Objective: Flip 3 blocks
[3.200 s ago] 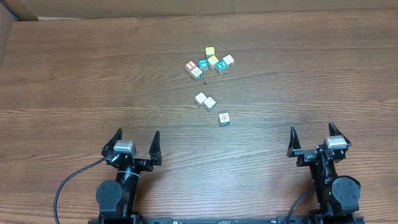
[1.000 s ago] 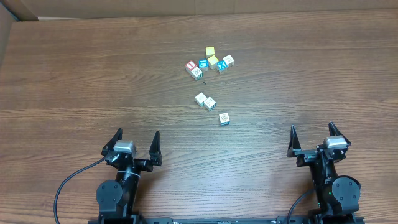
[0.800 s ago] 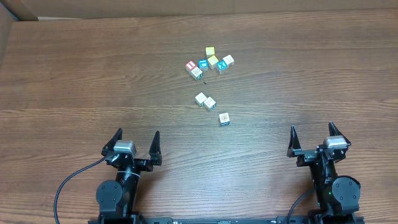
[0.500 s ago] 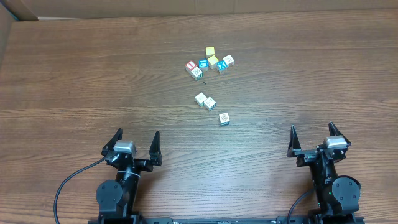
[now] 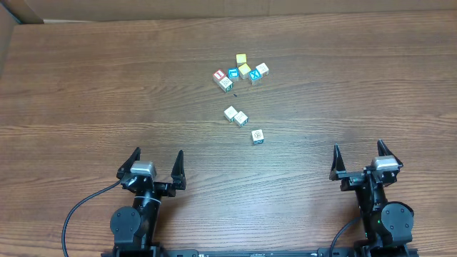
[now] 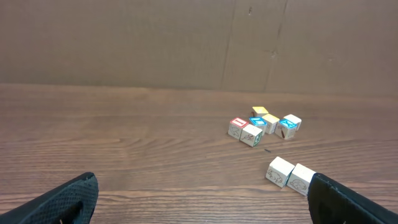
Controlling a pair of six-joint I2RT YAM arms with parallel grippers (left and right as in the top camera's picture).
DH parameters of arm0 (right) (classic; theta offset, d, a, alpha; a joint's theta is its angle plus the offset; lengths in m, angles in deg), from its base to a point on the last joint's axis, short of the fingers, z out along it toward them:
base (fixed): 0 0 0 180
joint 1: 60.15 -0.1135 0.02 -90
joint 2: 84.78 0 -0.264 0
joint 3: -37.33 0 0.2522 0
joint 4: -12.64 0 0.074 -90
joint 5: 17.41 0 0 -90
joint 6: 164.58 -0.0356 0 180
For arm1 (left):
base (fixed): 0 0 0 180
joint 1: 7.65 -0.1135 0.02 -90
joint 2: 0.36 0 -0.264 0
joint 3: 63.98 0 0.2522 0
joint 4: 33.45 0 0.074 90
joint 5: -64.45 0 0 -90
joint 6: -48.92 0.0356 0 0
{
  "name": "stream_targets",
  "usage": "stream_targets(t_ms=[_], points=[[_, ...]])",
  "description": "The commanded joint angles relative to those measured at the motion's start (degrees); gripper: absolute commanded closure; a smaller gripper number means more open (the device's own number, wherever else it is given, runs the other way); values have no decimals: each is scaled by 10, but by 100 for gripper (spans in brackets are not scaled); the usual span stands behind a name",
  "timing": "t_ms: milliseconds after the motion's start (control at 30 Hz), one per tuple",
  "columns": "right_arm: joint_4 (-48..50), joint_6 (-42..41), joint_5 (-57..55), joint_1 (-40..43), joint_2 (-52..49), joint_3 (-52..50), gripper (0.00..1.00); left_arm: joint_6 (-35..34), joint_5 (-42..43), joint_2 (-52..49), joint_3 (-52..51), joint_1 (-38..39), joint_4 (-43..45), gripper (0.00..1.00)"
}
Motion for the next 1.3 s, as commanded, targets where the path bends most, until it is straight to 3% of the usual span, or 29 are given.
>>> stream_targets(t_ms=[0,700,1267], points=[[2,4,4,1,5,-6,0,13,1,5,-2,5,-1,0],[2,2,-5,1,5,-6,0,13,1,5,-2,5,-1,0],[1,-1,50,1,5,-6,0,13,1,5,-2,5,-1,0]])
